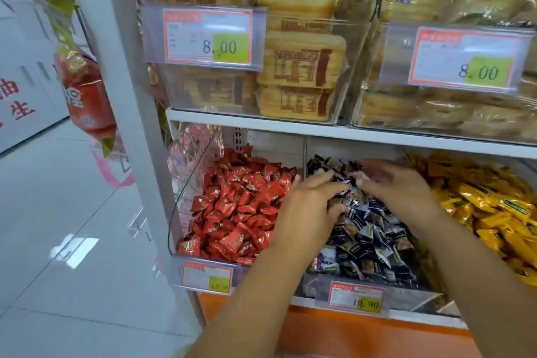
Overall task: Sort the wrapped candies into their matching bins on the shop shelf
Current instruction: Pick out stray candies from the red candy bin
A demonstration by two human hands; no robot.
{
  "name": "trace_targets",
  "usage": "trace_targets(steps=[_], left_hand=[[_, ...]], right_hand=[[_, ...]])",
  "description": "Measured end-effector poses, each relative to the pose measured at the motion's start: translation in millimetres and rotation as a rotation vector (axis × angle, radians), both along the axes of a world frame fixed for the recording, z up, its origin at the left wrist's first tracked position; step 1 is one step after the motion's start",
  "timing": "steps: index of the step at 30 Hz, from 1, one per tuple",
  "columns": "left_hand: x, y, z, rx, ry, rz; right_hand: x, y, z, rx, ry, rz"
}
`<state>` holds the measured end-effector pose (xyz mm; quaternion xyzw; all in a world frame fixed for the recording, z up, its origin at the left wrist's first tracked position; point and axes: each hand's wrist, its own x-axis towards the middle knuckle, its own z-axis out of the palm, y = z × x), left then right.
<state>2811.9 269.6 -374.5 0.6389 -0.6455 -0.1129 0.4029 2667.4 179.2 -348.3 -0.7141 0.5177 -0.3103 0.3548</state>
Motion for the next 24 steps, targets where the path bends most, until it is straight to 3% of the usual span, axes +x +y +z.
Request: trace_targets(steps=[4,8,10,15,20,24], left_hand=[[33.6,15.3,5.7,-0.088,-0.006,0.163],[86.8,42.9,-9.6,0.178,-0.28,0.276],[103.0,57.6,-23.1,0.283,-0.331,0.264],[115.3,81.5,-39.9,0.235,-0.338,0.244],[115.3,88.1,-47.8,0.233,-0.327,0.25],[117.1,84.0,-46.5,0.26,-0.312,0.275]], right_hand=[[-1.6,3.0,0.7,-0.099,0.151,0.039],[46.7,21.2,13.8,-0.278,0.224,0.293],[81.0,18.0,18.7,-0.272,0.347,0.447],[181.0,-39.0,4.1,-0.179,0.721,0.624],[232.4,-62.1,-43.3,-0.039,0.659,0.629],[232.0,-57.1,-41.4,-0.1,0.896,0.783]])
